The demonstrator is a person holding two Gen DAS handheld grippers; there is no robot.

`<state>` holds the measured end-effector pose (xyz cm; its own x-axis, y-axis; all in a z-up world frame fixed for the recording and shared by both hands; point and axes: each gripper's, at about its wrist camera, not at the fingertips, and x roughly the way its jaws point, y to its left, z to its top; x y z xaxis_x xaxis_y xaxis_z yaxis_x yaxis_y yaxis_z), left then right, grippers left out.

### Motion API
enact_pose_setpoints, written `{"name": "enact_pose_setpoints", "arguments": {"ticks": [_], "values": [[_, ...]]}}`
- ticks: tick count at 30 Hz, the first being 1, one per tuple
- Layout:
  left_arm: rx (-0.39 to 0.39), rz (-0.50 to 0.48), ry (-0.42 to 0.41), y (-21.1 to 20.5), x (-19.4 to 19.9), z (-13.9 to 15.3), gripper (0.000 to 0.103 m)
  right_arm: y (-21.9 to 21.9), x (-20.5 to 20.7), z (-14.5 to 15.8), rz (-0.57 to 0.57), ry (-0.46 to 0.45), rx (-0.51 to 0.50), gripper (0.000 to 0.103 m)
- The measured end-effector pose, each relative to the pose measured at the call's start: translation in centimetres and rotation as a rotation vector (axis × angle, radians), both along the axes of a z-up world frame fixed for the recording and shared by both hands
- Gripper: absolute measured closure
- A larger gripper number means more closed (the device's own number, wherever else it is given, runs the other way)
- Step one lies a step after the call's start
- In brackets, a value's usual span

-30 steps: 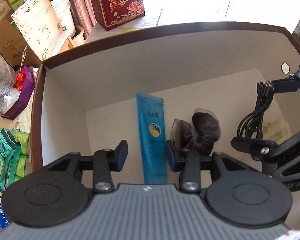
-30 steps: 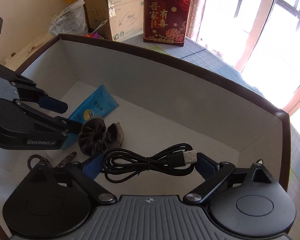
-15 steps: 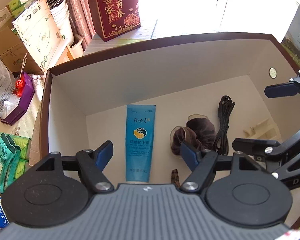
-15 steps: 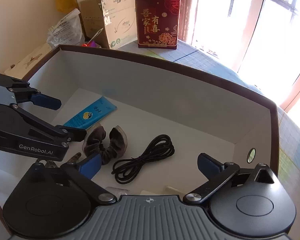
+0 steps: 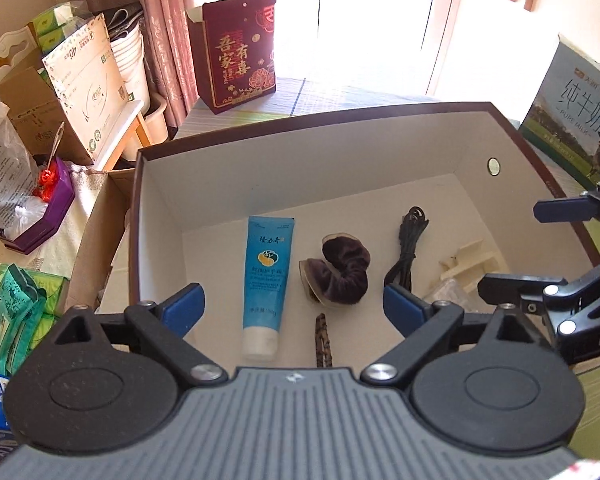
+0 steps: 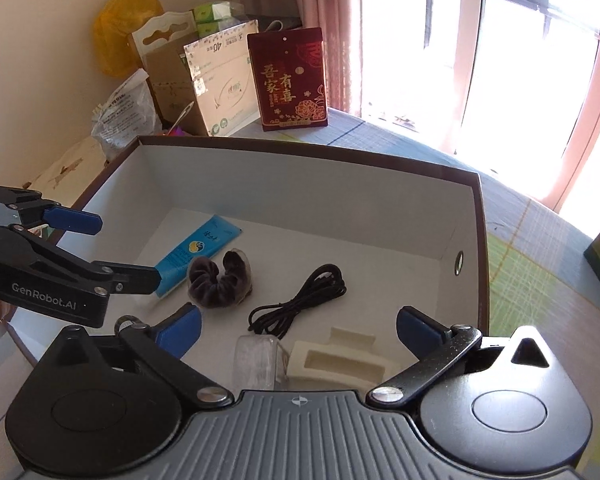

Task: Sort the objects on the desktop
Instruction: 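Open both grippers to drop the tube and cable into the box, then withdraw both tools from the box toward the remaining items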

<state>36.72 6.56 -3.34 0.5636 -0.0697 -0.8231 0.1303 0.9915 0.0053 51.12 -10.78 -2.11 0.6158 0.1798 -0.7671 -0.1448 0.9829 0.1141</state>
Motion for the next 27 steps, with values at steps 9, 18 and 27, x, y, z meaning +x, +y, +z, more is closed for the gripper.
{"name": "enact_pose_setpoints", "arguments": {"ticks": [9,18,27], "values": [[0.026,0.010,-0.039,0.2,-4.5,1.7,0.007,1.2,-4.4,1.5,-0.116,-0.038,-0.022,0.002],[0.038,0.066,-0.089,0.8,-9.0,3.4,0.004,2.7,-9.3,2.7,-0.182,-0.092,-0.035,0.002],[0.029,0.085,-0.109,0.3,-13.4,4.4,0.004,3.7,-13.3,3.4,-0.208,-0.121,-0.011,0.002]]}}
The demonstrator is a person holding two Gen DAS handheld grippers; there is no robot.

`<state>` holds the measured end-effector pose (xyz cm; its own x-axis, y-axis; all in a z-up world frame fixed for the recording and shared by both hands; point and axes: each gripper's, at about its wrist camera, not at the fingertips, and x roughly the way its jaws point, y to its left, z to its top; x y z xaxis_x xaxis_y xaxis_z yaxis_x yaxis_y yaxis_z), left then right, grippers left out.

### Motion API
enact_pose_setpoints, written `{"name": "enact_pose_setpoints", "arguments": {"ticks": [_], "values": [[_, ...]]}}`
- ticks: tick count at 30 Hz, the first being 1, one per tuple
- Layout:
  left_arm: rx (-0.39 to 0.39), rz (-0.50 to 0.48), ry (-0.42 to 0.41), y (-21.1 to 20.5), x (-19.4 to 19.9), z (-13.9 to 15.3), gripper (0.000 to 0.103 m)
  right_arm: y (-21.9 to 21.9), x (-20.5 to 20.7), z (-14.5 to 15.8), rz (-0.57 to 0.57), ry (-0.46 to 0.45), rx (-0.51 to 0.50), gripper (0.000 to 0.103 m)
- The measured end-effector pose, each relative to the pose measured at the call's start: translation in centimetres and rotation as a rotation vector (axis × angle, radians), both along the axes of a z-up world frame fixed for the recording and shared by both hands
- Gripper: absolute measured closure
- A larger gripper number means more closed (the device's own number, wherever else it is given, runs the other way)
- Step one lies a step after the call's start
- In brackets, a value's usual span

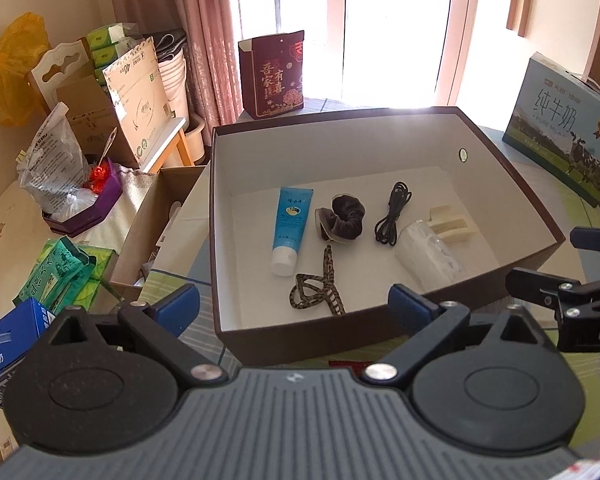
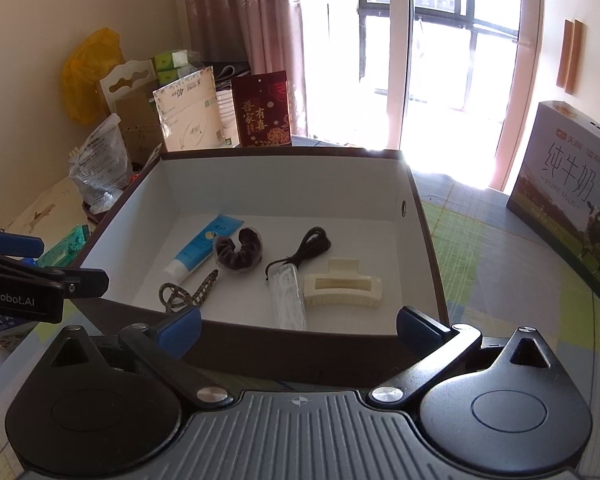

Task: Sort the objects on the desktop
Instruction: 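Withdraw both tools from the box toward the remaining items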

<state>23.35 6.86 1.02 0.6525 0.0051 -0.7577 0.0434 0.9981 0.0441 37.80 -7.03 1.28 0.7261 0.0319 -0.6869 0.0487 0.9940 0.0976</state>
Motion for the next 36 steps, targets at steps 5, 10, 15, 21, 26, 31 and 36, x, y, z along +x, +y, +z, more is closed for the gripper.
{"name": "enact_pose_setpoints", "arguments": {"ticks": [5,10,15,21,26,31,36], "values": [[-0.009,-0.013,-0.003,-0.8,-2.2,0.2,0.004,-0.2,-2.1,0.2,-0.031,-0.006,0.049,0.002],[-0.010,-0.021,0.007,-1.2,-3.9,-0.1,0.004,-0.3,-3.8,0.3,-0.042,-0.008,0.066,0.002],[-0.014,-0.016,0.004,-1.4,-5.4,0.0,0.004,-0.2,-5.3,0.4,-0.045,-0.009,0.075,0.002],[-0.001,-0.013,-0.003,-1.8,-6.9,-0.1,0.004,0.3,-7.2,0.0,-0.028,-0.003,0.082,0.002],[0.007,-0.011,0.001,-2.0,-8.3,-0.4,0.004,0.5,-8.5,-0.1,-0.027,-0.002,0.088,0.002],[0.012,-0.009,0.006,-2.2,-9.3,-0.7,0.004,0.7,-9.5,-0.2,-0.013,0.002,0.079,0.002],[0.020,-0.009,0.001,-2.5,-10.4,-0.8,0.004,0.8,-10.5,-0.2,-0.003,-0.009,0.078,0.002]]}}
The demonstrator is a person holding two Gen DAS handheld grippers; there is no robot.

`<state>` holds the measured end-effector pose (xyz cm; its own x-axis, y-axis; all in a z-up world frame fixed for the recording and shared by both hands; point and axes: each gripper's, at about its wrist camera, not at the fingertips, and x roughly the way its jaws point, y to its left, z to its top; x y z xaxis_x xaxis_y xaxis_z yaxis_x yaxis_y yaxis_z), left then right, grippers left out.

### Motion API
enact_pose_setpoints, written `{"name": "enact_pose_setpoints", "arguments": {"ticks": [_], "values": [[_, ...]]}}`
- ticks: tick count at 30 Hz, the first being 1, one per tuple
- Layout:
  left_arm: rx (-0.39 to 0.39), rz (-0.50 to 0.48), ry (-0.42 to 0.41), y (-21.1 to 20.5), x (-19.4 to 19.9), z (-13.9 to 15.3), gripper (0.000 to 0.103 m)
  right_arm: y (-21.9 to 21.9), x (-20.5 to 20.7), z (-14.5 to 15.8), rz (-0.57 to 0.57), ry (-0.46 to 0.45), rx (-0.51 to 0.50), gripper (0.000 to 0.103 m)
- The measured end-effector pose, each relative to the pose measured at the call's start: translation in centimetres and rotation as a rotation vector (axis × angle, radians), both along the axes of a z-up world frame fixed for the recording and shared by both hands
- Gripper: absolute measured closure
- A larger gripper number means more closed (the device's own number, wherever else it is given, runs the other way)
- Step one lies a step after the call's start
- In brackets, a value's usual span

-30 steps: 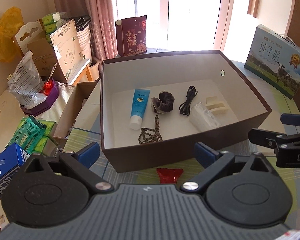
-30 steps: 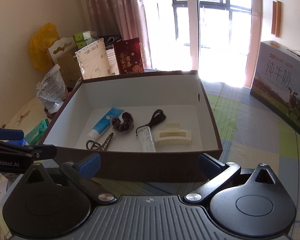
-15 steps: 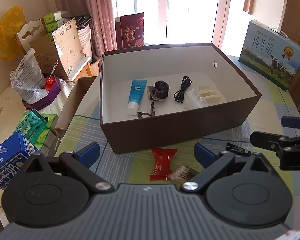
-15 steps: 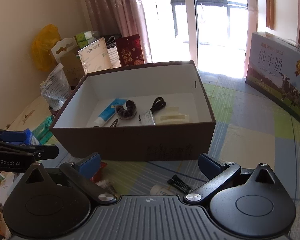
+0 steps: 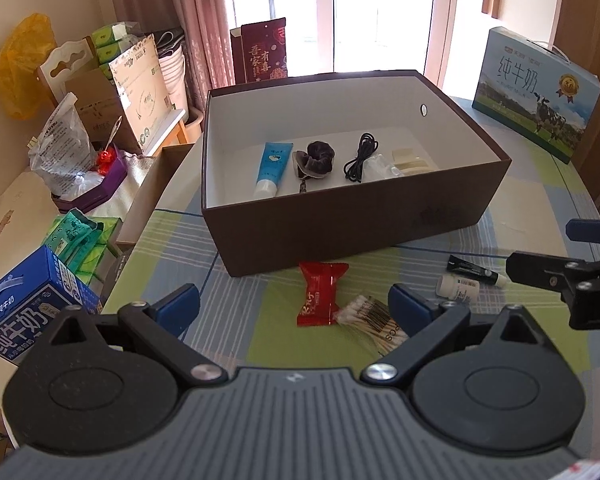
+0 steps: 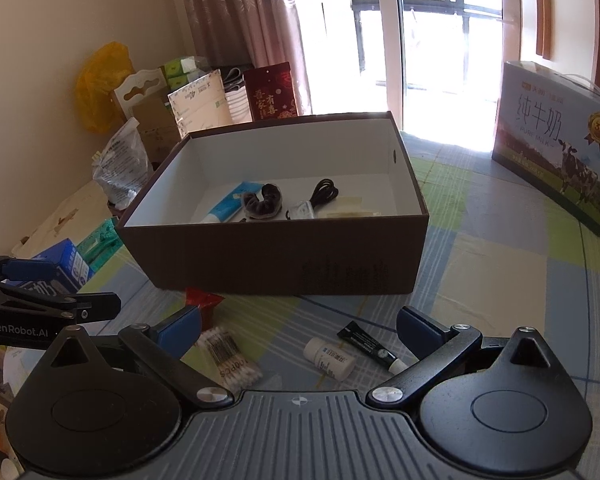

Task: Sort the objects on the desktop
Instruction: 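Withdraw both tools from the box toward the remaining items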

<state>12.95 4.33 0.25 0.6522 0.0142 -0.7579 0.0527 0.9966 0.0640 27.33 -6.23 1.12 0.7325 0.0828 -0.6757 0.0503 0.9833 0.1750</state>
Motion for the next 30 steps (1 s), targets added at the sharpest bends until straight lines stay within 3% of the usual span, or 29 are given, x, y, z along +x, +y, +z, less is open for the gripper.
{"name": "enact_pose_setpoints", "arguments": {"ticks": [15,30], "values": [[0.007,-0.001,0.009,-0.9,-1.7,-0.6,0.004,0.0,-1.6,-1.8,0.018,0.060,-0.025,0.002],[0.003,-0.035,0.056,-1.3,-1.5,-3.2,0.004,-0.6,-2.6,-3.7,0.009,0.090,-0.008,0.002]]}}
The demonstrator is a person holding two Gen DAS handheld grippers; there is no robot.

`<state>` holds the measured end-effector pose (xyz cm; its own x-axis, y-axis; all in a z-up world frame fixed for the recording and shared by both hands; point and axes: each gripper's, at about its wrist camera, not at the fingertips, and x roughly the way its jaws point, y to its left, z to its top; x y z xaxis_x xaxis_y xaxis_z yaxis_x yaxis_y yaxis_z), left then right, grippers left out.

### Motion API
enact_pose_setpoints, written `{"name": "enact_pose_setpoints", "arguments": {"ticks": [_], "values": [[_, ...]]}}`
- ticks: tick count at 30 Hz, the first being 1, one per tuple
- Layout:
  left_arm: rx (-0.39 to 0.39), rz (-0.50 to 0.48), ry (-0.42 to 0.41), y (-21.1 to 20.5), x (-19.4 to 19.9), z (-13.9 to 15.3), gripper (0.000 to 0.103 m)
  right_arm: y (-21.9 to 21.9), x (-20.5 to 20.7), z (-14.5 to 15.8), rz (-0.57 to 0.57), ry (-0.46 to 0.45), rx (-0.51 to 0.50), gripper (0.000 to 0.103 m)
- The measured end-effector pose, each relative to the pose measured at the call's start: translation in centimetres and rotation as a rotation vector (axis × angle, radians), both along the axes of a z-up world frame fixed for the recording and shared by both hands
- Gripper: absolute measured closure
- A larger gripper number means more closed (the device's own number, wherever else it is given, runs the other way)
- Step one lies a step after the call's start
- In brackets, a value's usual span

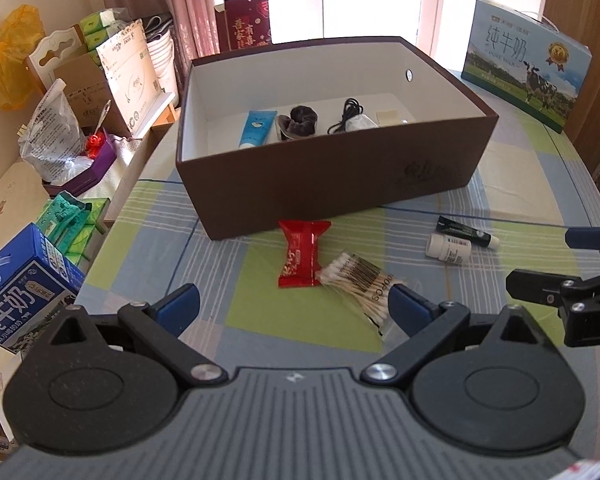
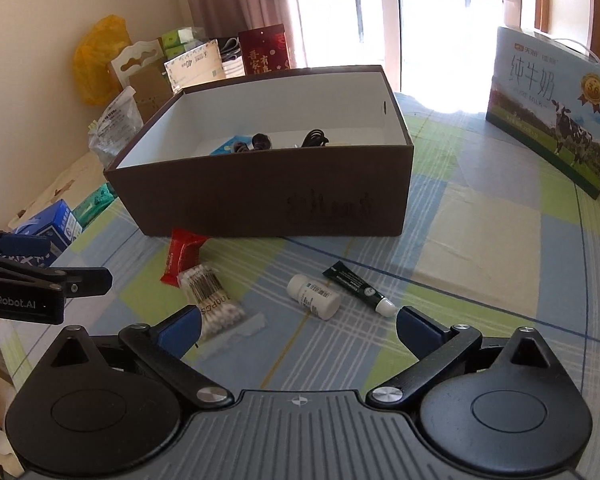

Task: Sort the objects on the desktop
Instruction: 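Withdraw both tools from the box toward the remaining items, then grasp the cotton swab bag with the left gripper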

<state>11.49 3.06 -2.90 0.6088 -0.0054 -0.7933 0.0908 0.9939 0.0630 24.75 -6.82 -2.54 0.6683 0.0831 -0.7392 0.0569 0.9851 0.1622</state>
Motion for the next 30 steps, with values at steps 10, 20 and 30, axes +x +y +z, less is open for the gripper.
{"name": "enact_pose_setpoints", "arguments": {"ticks": [10,20,30], "values": [[0.007,-0.132,0.018,-0.7,-0.6,-2.9,0.005,-0.7,-0.8,-2.1,-0.013,0.036,-0.005,0.002],[0.012,-0.285,0.006,-2.1,0.4,-5.4,0.005,-2.3,-0.9,-4.4,-0.083,0.104,0.009,0.002],[0.038,-0.461,-0.010,-3.5,3.1,-7.5,0.008,-4.9,-1.1,-6.3,-0.177,0.175,0.020,0.002]]}}
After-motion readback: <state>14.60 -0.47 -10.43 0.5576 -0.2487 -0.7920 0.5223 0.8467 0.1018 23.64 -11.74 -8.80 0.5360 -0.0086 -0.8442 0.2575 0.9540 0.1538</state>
